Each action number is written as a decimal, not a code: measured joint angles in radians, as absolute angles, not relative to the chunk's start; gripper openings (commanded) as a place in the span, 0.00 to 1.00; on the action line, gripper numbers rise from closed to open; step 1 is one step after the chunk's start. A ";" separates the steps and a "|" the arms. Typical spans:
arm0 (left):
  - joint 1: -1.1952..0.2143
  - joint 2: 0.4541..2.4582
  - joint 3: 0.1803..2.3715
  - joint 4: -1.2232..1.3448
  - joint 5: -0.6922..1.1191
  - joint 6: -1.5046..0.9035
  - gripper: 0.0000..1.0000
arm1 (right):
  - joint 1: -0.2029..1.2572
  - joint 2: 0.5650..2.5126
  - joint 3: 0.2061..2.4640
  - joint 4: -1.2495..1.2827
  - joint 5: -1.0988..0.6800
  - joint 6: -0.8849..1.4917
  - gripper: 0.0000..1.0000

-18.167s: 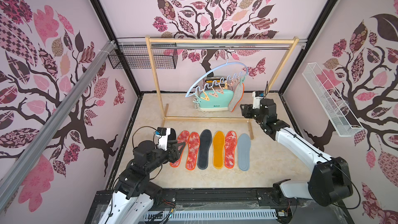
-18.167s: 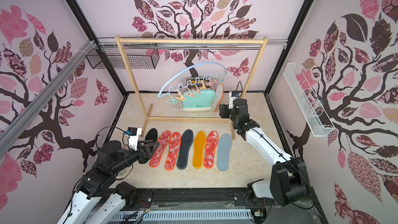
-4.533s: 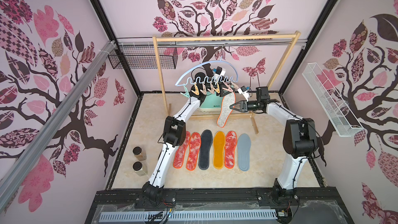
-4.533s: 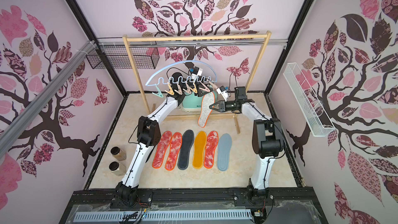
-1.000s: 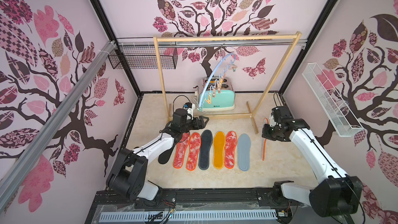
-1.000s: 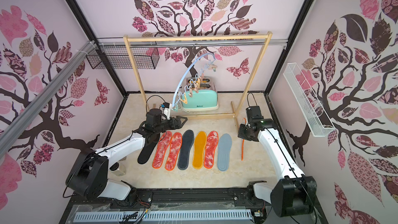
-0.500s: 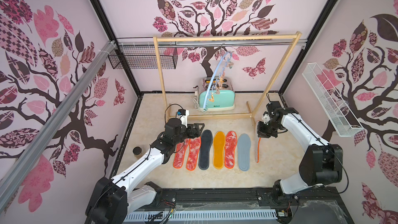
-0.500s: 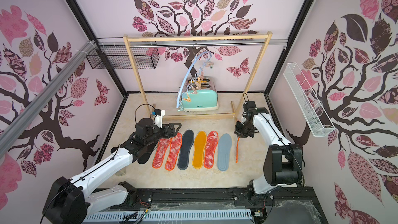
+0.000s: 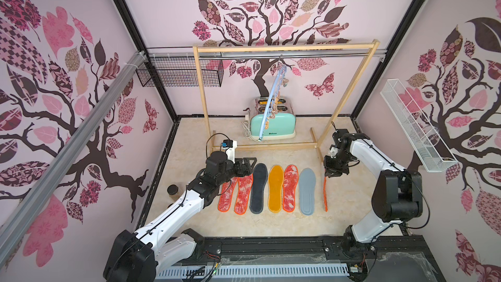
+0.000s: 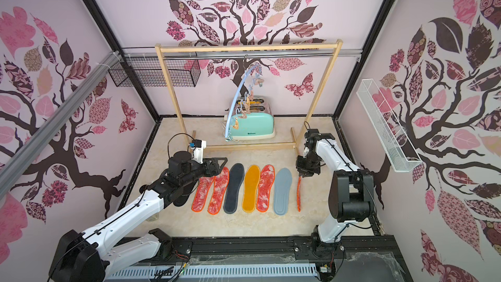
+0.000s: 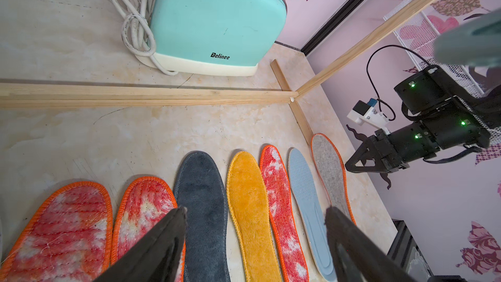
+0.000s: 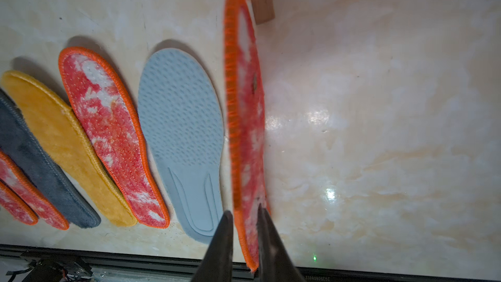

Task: Take the shoe insoles off the hanger
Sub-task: Place the insole at the center of the board, then reset both arms

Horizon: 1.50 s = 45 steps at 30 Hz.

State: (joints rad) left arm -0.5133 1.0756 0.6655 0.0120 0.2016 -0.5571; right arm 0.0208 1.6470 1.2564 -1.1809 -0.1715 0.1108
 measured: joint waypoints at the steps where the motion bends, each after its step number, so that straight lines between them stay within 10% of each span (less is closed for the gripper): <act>1: -0.514 1.076 0.665 0.012 0.201 -0.557 0.85 | 0.021 1.653 1.256 -1.182 -0.169 0.111 0.23; 22: -0.525 1.046 0.654 -0.023 0.196 -0.559 0.85 | 0.010 1.625 1.053 -0.973 -0.257 0.159 0.28; 33: -0.530 0.565 0.561 -0.262 0.078 -0.558 0.86 | 0.010 1.160 0.862 -0.721 -0.281 0.267 0.59; 35: -0.531 0.491 0.558 -0.290 -0.008 -0.542 0.88 | 0.009 1.062 0.825 -0.657 -0.233 0.280 0.98; 45: -0.284 0.382 0.345 -0.156 -0.379 -0.453 0.98 | 0.010 0.844 0.469 -0.115 0.082 0.175 0.99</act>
